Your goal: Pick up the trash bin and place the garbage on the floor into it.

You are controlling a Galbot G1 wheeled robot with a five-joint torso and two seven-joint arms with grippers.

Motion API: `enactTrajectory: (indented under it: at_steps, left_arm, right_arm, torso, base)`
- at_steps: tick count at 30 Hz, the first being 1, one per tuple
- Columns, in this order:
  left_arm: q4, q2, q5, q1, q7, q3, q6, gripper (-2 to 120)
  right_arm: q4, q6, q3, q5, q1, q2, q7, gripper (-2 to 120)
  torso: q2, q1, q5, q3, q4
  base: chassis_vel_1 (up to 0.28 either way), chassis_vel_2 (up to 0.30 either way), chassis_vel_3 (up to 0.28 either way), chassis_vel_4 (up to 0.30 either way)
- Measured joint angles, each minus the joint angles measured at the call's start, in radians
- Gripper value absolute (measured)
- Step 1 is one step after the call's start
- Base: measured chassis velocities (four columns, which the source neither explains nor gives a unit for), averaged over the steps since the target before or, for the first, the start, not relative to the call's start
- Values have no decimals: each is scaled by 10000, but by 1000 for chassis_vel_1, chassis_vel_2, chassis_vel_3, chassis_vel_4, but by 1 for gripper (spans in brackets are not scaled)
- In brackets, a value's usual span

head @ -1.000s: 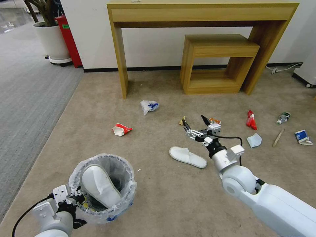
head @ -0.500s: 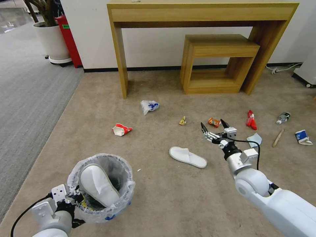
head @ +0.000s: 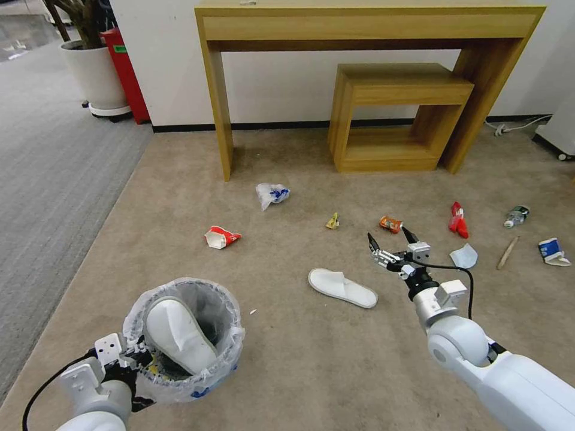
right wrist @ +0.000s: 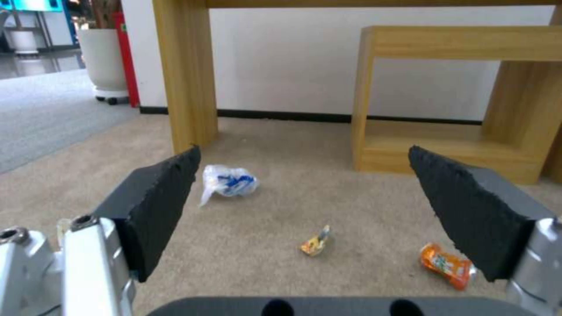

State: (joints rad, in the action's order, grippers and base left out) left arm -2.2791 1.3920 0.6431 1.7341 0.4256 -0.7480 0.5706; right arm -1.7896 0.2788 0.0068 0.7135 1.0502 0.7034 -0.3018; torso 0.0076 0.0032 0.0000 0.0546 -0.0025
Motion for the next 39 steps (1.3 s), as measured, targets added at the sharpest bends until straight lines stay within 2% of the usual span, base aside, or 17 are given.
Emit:
enactTrajectory:
  at_steps: [16,24,39]
  left_arm:
    - [200,-25,89,-246,18,11,-5,0]
    - [263,-55,136,-313,29,7,0,0]
    - [292,-30,137,-335,48,30,15,0]
  right_arm:
    - [151,-3,-339,-16,-332,53,155,91]
    - [304,-8,-476,-31,-479,98,226,100]
    - [349,21,-558,-48,-530,92,247,100]
  torso:
    - [0,0,0,0,-1]
    - [0,-1,0,1,0]
    - [0,0,1,1,0]
  base:
    - [-46,55,47,-46]
    - [-72,64,68,-76]
    - [-68,76,63,-78]
